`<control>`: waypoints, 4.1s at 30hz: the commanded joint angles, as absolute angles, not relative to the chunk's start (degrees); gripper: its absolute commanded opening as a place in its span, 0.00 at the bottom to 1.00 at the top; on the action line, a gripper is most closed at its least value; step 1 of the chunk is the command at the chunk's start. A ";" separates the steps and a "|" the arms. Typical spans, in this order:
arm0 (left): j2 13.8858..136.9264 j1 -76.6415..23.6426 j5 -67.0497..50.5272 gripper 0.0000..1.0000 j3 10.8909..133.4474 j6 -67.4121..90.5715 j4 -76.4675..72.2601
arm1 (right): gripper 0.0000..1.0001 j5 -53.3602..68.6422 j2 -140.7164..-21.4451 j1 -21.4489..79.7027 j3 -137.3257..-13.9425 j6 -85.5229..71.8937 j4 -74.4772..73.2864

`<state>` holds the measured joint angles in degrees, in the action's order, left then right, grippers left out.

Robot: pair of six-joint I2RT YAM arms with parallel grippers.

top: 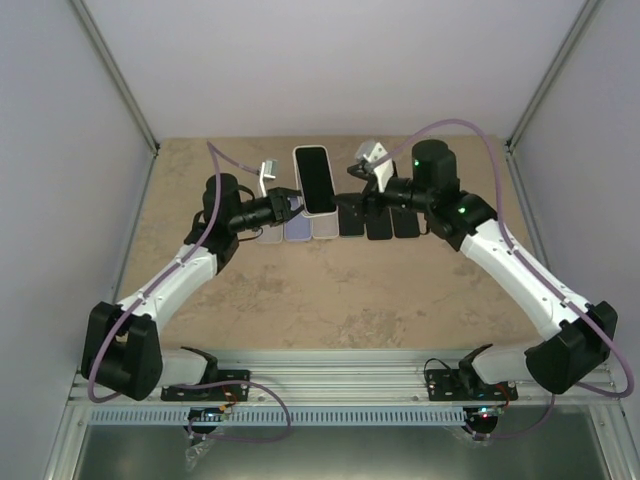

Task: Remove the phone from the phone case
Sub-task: Remove the phone case from the phone.

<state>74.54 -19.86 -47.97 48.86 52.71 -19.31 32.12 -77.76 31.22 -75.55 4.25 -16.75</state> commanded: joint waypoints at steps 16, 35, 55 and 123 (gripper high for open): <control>76.35 -19.42 -45.61 0.00 47.82 60.03 -25.49 | 0.68 5.16 -81.56 48.57 -76.11 22.51 -16.44; 75.28 -18.91 -45.20 0.00 46.50 60.12 -26.02 | 0.59 -14.58 -83.41 55.47 -70.14 33.31 -6.89; 75.96 -18.90 -46.29 0.00 45.44 62.97 -27.87 | 0.34 -19.77 -84.05 55.49 -68.22 38.05 1.48; 78.40 -18.90 -46.93 0.00 44.39 63.80 -27.74 | 0.01 -22.12 -84.54 48.56 -68.78 42.27 9.91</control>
<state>78.91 -18.48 -41.04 44.42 68.97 -25.32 -14.06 -87.11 53.04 -66.61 42.70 4.62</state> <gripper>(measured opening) 0.086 0.089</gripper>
